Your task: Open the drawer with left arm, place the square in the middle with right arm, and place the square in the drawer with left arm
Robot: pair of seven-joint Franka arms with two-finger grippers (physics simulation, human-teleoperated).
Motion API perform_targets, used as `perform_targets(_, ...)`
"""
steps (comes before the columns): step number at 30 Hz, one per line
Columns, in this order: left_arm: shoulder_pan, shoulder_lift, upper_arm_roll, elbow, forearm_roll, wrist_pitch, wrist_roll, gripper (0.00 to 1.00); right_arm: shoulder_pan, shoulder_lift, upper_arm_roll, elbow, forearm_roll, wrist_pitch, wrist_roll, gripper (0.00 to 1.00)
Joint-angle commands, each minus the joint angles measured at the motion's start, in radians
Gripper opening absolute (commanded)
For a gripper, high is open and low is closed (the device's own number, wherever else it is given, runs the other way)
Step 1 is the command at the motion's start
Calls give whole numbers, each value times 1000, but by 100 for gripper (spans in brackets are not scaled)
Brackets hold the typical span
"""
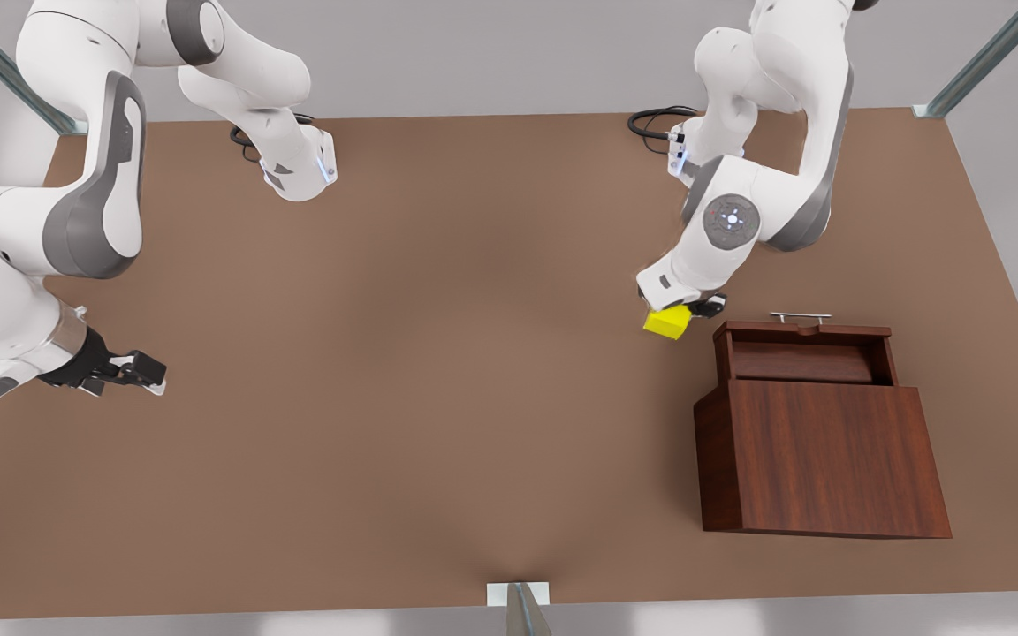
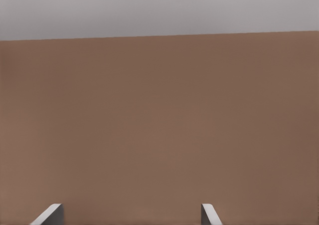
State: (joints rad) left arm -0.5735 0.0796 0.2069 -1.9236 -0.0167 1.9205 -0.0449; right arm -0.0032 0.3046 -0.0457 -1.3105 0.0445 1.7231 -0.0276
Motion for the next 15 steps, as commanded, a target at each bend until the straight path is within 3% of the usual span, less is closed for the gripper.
perform_targets(1, -3, -3, 17, 0, -71, -1, 0, 69, -1, 1, 0, 0, 0, 0, 0, 100)
perform_targets(9, 3, 49, 285, 0, -123, 2, 145, 71, -21, -4, -2, 2, 2, 0, 0, 100)
perform_targets(15, 12, 117, 365, 0, -160, 49, 237, 71, -17, -2, 1, 0, 2, 1, 0, 100)
